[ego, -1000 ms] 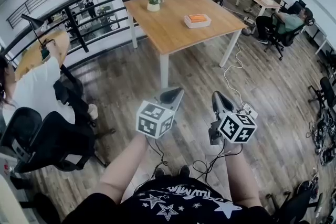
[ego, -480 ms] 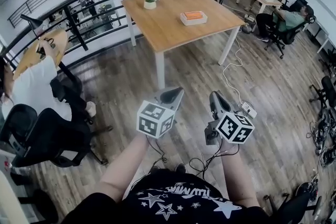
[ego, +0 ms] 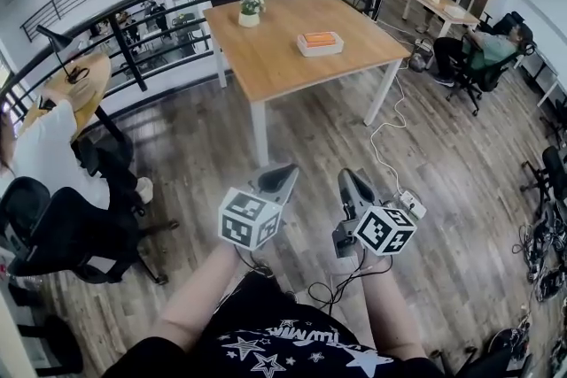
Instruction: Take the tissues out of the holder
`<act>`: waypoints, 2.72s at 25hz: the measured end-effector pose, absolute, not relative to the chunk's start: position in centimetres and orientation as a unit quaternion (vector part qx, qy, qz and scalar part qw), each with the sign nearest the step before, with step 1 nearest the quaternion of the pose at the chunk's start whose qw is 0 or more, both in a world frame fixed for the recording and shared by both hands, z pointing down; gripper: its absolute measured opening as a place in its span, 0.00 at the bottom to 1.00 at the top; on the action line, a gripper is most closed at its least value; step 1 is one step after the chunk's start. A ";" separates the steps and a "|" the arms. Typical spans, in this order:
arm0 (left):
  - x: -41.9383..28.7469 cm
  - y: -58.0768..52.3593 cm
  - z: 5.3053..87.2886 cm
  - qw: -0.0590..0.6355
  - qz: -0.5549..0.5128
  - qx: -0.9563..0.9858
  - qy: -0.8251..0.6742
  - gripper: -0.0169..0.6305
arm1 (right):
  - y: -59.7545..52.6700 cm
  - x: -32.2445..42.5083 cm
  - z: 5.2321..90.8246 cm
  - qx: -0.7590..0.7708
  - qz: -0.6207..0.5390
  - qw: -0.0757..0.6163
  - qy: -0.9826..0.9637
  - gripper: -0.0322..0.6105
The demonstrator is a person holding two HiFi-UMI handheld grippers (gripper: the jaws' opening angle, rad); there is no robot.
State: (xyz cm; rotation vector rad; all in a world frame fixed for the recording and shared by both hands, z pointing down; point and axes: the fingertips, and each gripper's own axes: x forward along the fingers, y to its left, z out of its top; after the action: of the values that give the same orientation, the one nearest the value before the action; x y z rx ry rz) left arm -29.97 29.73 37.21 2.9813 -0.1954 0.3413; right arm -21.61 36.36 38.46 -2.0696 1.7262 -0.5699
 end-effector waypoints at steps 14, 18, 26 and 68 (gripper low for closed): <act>-20.0 22.1 39.5 0.090 0.106 0.989 -0.043 0.05 | 29.7 -12.7 40.4 -0.751 -0.209 0.161 0.605 0.08; -15.9 18.4 39.5 0.100 0.102 0.989 -0.031 0.05 | 26.2 -8.6 40.3 -0.764 -0.206 0.168 0.588 0.07; -10.3 9.2 40.4 0.073 0.114 0.990 -0.034 0.05 | 17.6 -2.6 40.1 -0.777 -0.204 0.165 0.572 0.08; 10.3 -13.6 42.7 0.077 0.111 0.984 -0.120 0.05 | -6.9 20.0 43.9 -0.732 -0.225 0.139 0.628 0.08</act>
State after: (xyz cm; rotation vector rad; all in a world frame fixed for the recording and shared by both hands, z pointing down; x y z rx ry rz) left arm 10.34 -13.64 42.75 2.9462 -0.3588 0.3321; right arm 20.04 -6.90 43.95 -2.1147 1.8155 -0.6509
